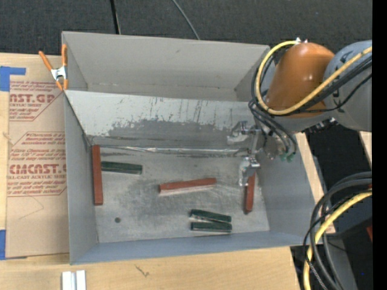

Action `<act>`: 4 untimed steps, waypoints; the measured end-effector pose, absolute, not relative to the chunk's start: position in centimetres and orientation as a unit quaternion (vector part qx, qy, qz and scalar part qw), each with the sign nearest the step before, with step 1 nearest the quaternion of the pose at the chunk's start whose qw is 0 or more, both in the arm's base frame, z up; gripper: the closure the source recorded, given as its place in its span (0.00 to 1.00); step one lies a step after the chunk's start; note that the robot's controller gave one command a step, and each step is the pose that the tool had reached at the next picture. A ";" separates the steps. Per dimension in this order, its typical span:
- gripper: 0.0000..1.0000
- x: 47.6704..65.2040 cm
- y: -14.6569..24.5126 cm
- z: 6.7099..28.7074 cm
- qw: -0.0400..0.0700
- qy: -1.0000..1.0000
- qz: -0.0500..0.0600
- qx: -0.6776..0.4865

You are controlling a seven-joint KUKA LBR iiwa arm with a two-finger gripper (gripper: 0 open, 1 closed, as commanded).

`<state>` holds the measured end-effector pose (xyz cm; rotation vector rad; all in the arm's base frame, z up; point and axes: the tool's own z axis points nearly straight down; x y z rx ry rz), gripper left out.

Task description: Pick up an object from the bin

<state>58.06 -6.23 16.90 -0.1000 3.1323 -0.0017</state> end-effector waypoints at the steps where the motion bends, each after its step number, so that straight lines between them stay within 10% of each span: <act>1: 1.00 56.0 -4.3 7.6 0.009 0.997 0.000 -0.076; 2: 1.00 56.0 -4.3 7.6 0.009 0.997 0.000 -0.076; 3: 1.00 55.6 -4.2 23.8 0.006 0.996 -0.001 -0.086; 4: 1.00 55.5 -4.2 23.3 0.002 0.996 0.000 -0.086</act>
Offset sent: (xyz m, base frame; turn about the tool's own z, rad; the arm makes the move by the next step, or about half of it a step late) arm 0.0000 0.0000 0.0000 0.0000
